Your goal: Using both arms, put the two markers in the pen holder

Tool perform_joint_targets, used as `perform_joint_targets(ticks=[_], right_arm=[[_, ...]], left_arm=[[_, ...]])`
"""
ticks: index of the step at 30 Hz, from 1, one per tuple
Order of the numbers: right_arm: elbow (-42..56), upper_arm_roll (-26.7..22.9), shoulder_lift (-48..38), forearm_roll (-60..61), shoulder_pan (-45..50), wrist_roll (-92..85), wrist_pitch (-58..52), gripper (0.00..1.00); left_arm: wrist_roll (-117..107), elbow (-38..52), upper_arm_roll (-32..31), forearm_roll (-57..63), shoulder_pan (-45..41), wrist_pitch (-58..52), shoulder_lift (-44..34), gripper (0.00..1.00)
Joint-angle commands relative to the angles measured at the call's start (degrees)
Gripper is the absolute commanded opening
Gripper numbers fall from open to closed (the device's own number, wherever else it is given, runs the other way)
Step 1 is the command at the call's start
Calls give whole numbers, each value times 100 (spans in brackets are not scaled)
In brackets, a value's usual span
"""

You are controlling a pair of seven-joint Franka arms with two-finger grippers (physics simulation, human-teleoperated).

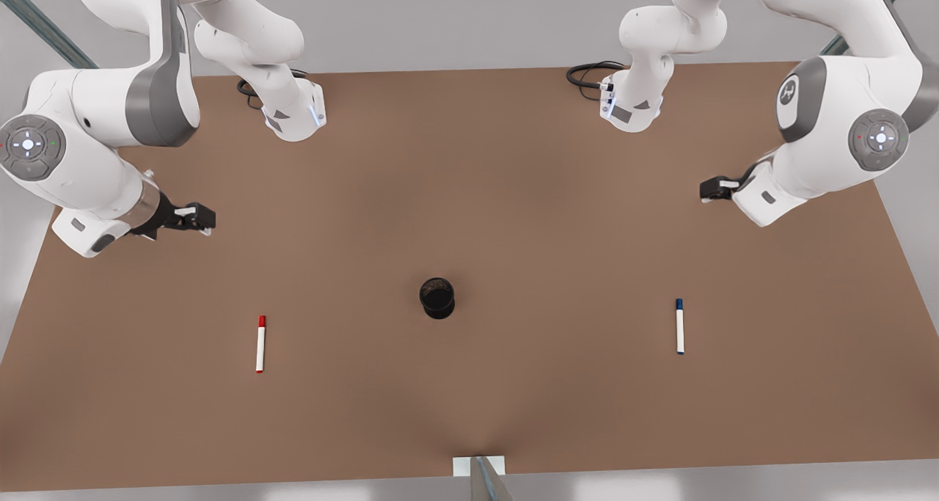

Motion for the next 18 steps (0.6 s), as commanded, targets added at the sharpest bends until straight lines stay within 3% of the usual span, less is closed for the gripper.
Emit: perform_joint_targets(ticks=[1,3,8,11,18], right_arm=[[-1,1,-6,20,-16,-37,122,100],[33,1,169,-76,-8,-28,149,100],[297,1,1786,-59,-324,-204,1493,100],[253,1,2480,-68,-456,-204,2521,100],[-379,10,3122,-112,-403,-195,4165,100]], left_arm=[[-43,4,-2,-10,-6,102,26,100],[-61,13,-2,78,-6,427,140,100],[-26,4,86,77,179,690,632,100],[-26,4,86,95,21,2341,1879,100],[-70,-14,236,350,144,4022,3181,100]])
